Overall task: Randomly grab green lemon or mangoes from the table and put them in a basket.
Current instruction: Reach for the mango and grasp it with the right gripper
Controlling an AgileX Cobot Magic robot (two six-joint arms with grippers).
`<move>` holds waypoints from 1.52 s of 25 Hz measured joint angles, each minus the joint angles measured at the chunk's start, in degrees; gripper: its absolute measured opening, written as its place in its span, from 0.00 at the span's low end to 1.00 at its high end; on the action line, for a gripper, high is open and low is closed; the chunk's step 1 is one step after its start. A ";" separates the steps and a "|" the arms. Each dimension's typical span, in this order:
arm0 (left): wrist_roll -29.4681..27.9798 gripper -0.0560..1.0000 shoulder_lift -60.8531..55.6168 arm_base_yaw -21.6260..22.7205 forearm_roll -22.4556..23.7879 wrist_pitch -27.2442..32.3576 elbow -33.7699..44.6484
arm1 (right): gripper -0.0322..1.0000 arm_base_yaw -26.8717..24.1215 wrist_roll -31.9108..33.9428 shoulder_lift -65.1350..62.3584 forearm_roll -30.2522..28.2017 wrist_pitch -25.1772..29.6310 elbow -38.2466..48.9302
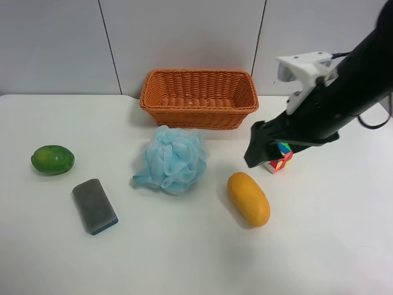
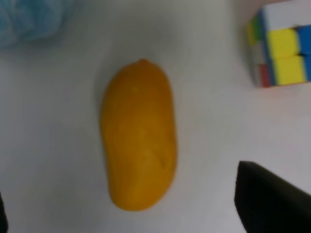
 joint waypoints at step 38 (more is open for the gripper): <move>0.00 0.99 0.00 0.00 0.05 0.00 0.00 | 0.92 7.40 18.96 24.25 -16.11 -8.00 -0.07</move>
